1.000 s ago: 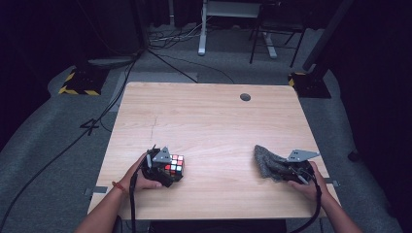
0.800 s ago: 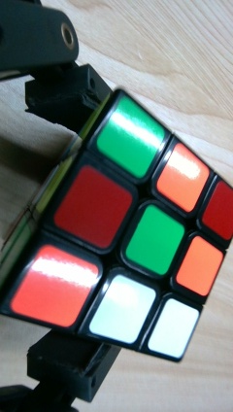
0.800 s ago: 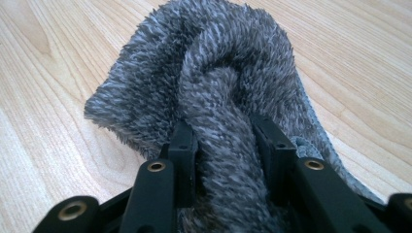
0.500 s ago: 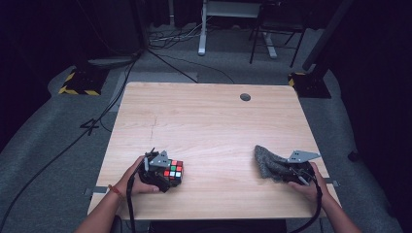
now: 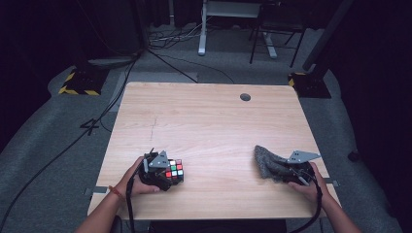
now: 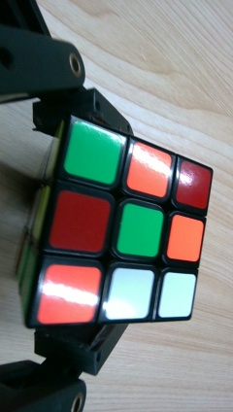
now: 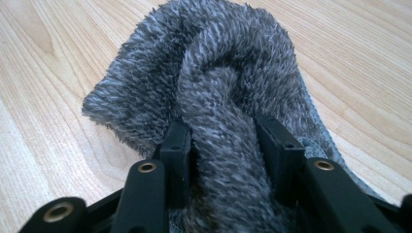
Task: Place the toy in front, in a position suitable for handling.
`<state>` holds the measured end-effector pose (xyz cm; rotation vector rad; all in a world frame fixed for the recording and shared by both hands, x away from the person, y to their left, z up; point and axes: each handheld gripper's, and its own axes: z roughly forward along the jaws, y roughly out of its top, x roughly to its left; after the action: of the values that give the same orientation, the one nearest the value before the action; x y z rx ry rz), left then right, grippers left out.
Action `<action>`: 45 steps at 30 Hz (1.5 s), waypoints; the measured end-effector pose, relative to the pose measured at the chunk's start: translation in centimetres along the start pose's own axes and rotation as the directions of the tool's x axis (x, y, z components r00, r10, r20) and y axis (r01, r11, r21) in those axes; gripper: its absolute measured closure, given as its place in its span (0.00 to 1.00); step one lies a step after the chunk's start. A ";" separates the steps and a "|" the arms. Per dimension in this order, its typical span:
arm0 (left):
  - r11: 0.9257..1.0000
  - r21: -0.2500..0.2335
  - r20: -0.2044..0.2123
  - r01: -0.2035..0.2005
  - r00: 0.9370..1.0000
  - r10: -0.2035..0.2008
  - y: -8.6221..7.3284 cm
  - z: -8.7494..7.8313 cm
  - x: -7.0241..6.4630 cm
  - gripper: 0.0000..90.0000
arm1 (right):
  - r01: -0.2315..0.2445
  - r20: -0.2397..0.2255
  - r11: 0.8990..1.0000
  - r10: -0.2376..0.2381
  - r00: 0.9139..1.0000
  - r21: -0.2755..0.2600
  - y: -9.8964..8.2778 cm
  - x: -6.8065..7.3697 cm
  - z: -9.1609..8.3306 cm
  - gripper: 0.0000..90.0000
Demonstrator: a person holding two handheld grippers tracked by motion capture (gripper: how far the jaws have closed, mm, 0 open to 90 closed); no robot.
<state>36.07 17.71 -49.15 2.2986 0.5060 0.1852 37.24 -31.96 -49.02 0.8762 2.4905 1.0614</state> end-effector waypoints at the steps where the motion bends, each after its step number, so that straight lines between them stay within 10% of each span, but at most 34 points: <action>1: 1.000 -0.002 0.001 0.002 1.000 -0.002 0.2 0.2 -0.1 0.30 | 0.000 -0.001 1.000 0.000 1.000 0.000 0.0 0.0 0.0 0.67; 22: 1.000 0.002 0.035 -0.029 0.999 0.029 3.3 4.5 -1.2 0.36 | 0.031 0.025 0.999 -0.030 0.999 -0.034 0.7 0.4 -0.6 0.48; 34: 0.998 0.020 0.043 -0.067 0.997 0.066 4.3 5.7 -1.7 0.36 | 0.035 0.026 0.999 -0.036 0.999 0.024 1.0 0.6 0.5 0.82; 45: 0.993 0.016 0.028 -0.118 0.993 0.117 5.8 4.8 -2.0 0.37 | 0.046 -0.004 0.998 -0.046 0.999 -0.031 1.8 0.7 -0.4 0.86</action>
<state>37.38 10.08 -48.30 2.3469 0.3602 0.2078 37.29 -30.75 -47.47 0.8045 2.4793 1.0851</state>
